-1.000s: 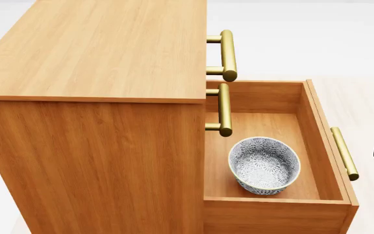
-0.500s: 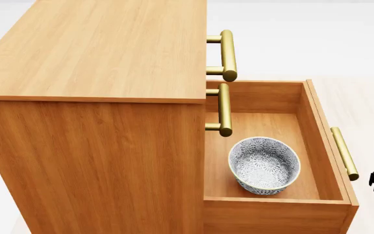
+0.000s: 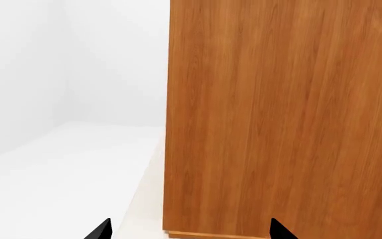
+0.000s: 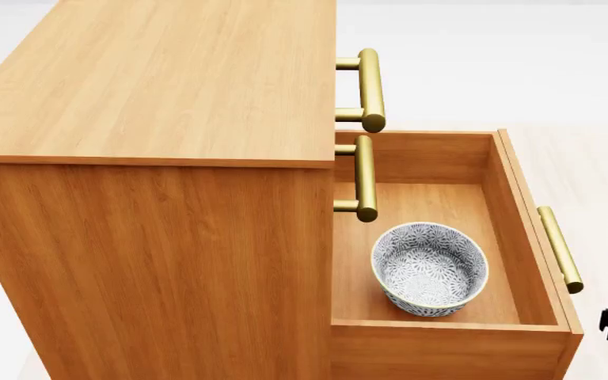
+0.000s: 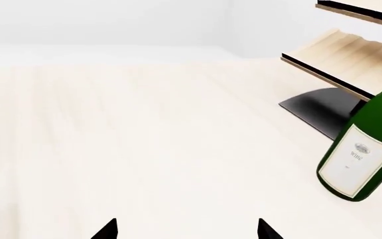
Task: Put the bowl in the bottom drawer of the cabinet and close it.
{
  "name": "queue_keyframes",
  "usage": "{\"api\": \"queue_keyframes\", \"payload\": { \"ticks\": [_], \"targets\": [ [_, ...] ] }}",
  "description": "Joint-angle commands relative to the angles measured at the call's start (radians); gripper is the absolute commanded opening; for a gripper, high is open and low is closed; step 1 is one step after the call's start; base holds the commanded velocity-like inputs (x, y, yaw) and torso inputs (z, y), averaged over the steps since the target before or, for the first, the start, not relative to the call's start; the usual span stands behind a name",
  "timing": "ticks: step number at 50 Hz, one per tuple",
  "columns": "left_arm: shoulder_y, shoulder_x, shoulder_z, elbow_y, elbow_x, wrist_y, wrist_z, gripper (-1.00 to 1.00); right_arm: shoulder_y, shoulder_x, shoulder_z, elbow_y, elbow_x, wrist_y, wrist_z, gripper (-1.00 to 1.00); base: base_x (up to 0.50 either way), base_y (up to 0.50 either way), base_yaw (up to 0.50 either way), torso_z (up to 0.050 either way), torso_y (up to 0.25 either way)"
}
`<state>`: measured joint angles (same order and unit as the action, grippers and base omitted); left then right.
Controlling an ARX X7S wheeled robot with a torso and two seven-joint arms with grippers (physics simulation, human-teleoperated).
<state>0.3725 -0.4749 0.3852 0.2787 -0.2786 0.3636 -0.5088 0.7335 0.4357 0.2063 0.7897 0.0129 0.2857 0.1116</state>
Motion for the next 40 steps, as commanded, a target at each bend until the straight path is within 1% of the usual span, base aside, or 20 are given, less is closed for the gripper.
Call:
{"api": "queue_keyframes", "payload": {
  "ticks": [1, 9, 15, 16, 19, 22, 24, 28, 30, 31, 33, 34, 36, 38, 40],
  "targets": [
    [0.004, -0.010, -0.002, 0.027, -0.005, -0.018, -0.008, 1.00, -0.005, -0.004, -0.009, 0.072, -0.007, -0.047, 0.002, 1.00, 0.00, 0.00, 0.00, 0.000, 0.000],
    [0.007, -0.017, -0.003, 0.046, -0.006, -0.032, -0.016, 1.00, 0.004, -0.005, -0.017, 0.138, -0.012, -0.084, 0.005, 1.00, 0.00, 0.00, 0.00, 0.000, 0.000],
    [0.007, -0.016, -0.001, 0.043, -0.004, -0.029, -0.016, 1.00, 0.027, -0.006, -0.025, 0.229, -0.019, -0.140, 0.009, 1.00, 0.00, 0.00, 0.00, 0.000, 0.000],
    [0.004, -0.003, 0.002, 0.000, 0.002, 0.005, -0.005, 1.00, 0.032, -0.006, -0.025, 0.244, -0.019, -0.148, 0.010, 1.00, 0.00, 0.00, 0.00, 0.000, 0.000],
    [0.007, -0.016, 0.000, 0.042, -0.004, -0.028, -0.017, 1.00, 0.044, -0.005, -0.030, 0.281, -0.023, -0.170, 0.011, 1.00, 0.00, 0.00, 0.00, 0.000, 0.000],
    [0.006, -0.017, 0.000, 0.045, -0.005, -0.031, -0.018, 1.00, 0.054, -0.004, -0.033, 0.316, -0.026, -0.191, 0.012, 1.00, 0.00, 0.00, 0.00, 0.000, 0.000],
    [0.002, 0.001, 0.005, -0.017, 0.005, 0.018, -0.001, 1.00, 0.066, -0.004, -0.038, 0.351, -0.030, -0.213, 0.011, 1.00, 0.00, 0.00, 0.00, 0.000, 0.000],
    [0.000, 0.004, 0.006, -0.025, 0.006, 0.024, 0.000, 1.00, 0.061, -0.010, -0.041, 0.333, -0.031, -0.203, 0.010, 1.00, 0.00, 0.00, 0.00, 0.000, 0.000],
    [0.000, 0.003, 0.007, -0.025, 0.006, 0.024, 0.000, 1.00, 0.077, -0.011, -0.048, 0.372, -0.037, -0.226, 0.013, 1.00, 0.00, 0.00, 0.00, 0.000, 0.000],
    [0.002, -0.011, 0.002, 0.022, -0.003, -0.013, -0.012, 1.00, 0.100, -0.012, -0.053, 0.428, -0.041, -0.253, 0.015, 1.00, 0.00, 0.00, 0.00, 0.000, 0.000],
    [-0.001, -0.001, 0.005, -0.011, 0.000, 0.013, -0.003, 1.00, 0.126, -0.013, -0.063, 0.494, -0.048, -0.295, 0.015, 1.00, 0.00, 0.00, 0.00, 0.000, 0.000],
    [0.001, -0.014, 0.002, 0.031, -0.007, -0.021, -0.015, 1.00, 0.133, -0.014, -0.065, 0.509, -0.048, -0.299, 0.017, 1.00, 0.00, 0.00, 0.00, 0.000, 0.000],
    [0.002, -0.016, 0.001, 0.038, -0.008, -0.026, -0.017, 1.00, 0.136, -0.015, -0.067, 0.513, -0.047, -0.299, 0.017, 1.00, 0.00, 0.00, 0.00, 0.000, 0.000],
    [-0.004, 0.003, 0.007, -0.027, 0.002, 0.024, 0.001, 1.00, 0.136, -0.021, -0.072, 0.517, -0.049, -0.297, 0.019, 1.00, 0.00, 0.00, 0.00, 0.000, 0.000],
    [-0.004, 0.005, 0.007, -0.033, 0.001, 0.029, 0.002, 1.00, 0.136, -0.025, -0.070, 0.517, -0.042, -0.293, 0.010, 1.00, 0.00, 0.00, 0.00, 0.000, 0.000]
  ]
}}
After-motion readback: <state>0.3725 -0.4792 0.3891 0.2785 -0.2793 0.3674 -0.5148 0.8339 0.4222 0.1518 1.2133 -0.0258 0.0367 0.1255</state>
